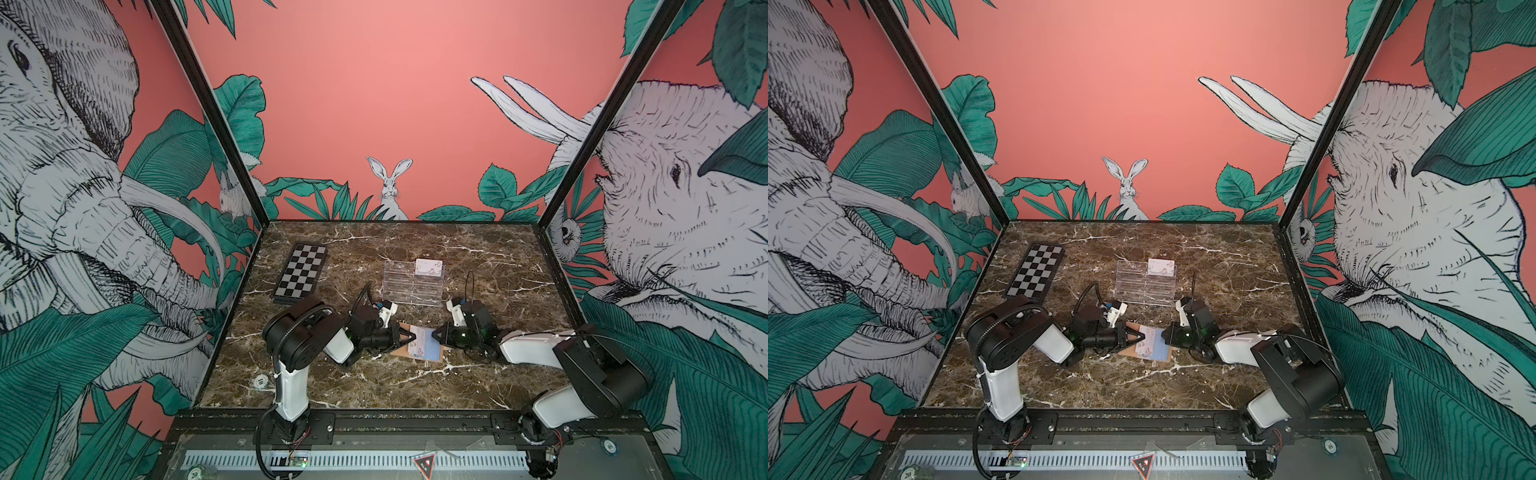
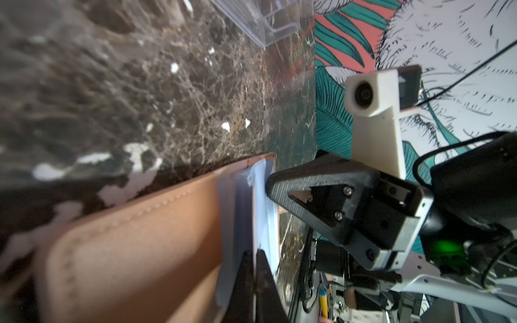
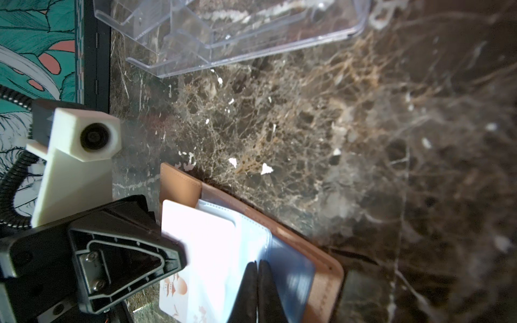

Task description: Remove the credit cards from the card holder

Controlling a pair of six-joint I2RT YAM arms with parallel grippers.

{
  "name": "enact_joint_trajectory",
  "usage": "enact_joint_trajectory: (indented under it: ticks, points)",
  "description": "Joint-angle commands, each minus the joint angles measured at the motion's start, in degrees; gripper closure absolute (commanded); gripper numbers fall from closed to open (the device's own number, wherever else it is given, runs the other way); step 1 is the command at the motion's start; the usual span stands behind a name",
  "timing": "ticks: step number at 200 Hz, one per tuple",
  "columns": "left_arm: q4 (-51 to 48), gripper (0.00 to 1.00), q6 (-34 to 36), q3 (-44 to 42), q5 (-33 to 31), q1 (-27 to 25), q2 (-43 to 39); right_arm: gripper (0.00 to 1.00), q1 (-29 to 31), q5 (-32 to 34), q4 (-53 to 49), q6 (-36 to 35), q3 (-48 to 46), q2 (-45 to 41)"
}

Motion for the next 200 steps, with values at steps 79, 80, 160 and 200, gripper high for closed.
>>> enact_joint_trajectory:
  ticks: [79,80,160,200]
  points:
    - [-11.06,1.0,4.01,-1.94,-0.01,6.09,-12.1,0.94,0.69,1.95,-7.69,-2.11,0.59,-1.4]
    - [-11.17,1.0,4.06,-1.94,-0.01,6.11,-12.29,0.94,0.66,2.0,-7.72,-2.11,0.62,-1.41]
    - [-31.77,1.0,10.68,2.43,-2.73,6.56,-28.15,0.79,0.21,4.48,-17.31,-5.87,5.75,-8.31]
    - [-34.62,1.0,9.46,5.52,-4.36,6.56,-31.62,0.43,-2.85,8.57,-23.83,-8.71,7.06,-20.1]
